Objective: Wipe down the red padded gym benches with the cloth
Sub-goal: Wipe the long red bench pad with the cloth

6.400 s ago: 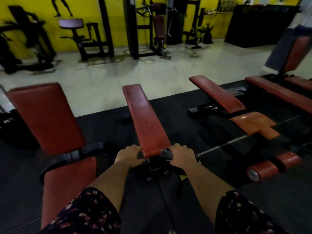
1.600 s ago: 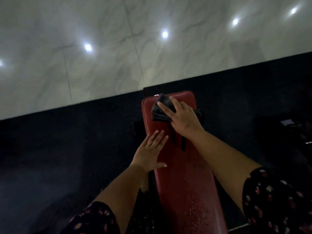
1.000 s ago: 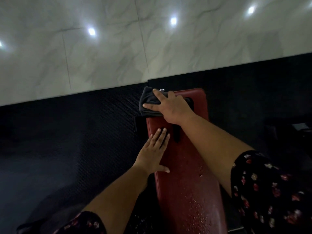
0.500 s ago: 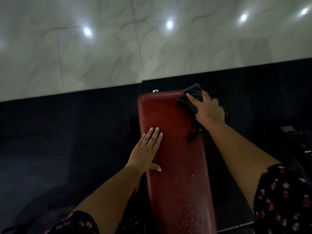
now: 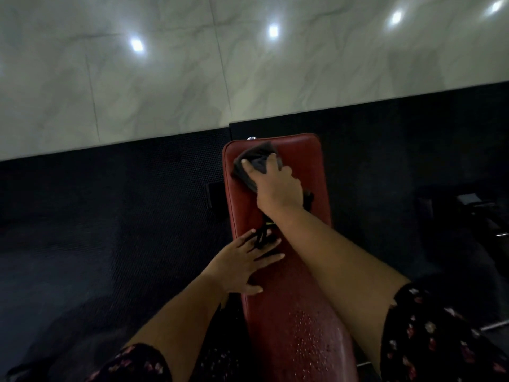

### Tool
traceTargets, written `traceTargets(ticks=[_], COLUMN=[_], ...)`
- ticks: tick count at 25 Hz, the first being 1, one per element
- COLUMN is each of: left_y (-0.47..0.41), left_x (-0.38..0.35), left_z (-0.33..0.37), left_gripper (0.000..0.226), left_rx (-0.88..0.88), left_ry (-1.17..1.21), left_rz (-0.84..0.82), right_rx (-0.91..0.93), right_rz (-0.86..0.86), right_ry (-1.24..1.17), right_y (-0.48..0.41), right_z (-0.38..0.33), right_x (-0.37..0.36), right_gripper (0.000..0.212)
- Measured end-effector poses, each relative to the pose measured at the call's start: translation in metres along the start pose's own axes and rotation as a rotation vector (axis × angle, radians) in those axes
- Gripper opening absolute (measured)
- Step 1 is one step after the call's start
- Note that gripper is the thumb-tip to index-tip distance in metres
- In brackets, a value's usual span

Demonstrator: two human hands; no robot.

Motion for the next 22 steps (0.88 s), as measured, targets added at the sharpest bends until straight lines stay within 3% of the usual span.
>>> traceTargets(ticks=[5, 8, 10, 16, 19, 22], left_y=[-0.001, -0.001, 0.001, -0.004, -0.004, 0.005], left_x=[0.006, 0.004, 0.003, -0.002, -0.005, 0.016], left_z=[0.001, 0.0, 0.0, 0.002, -0.001, -0.002], left_gripper=[0.091, 0.094, 0.097, 0.098, 0.096, 0.077], left_rx=[0.003, 0.005, 0.032, 0.051, 0.043, -0.008], left_ry=[-0.041, -0.092, -0.114, -0.115, -0.083, -0.075], left_rz=[-0.046, -0.027, -0.035, -0.028, -0.018, 0.172], right_rx=[0.443, 0.546, 0.458, -0.067, -0.35, -0.5], right_rz=[0.02, 0.037, 0.028, 0.023, -0.029, -0.041], right_ry=[0.407, 0.526, 0.52, 0.209, -0.066, -0.231], right_y=[0.01, 0.019, 0.02, 0.043, 0.066, 0.085], right_z=[-0.041, -0.012, 0.024, 0.126, 0.134, 0.118], right_x=[-0.006, -0.006, -0.007, -0.024, -0.046, -0.063], right_gripper=[0.06, 0.066, 0.068, 0.068, 0.08, 0.08])
Point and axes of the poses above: each hand's wrist, its own y-axis away from the middle knuckle, its own x-axis out of the back of the hand, z = x × y, the point moved 9 cm from there along -y, towards the middle knuckle, and after that the axes turned 2 degrees about y, right-handed, at the moved point
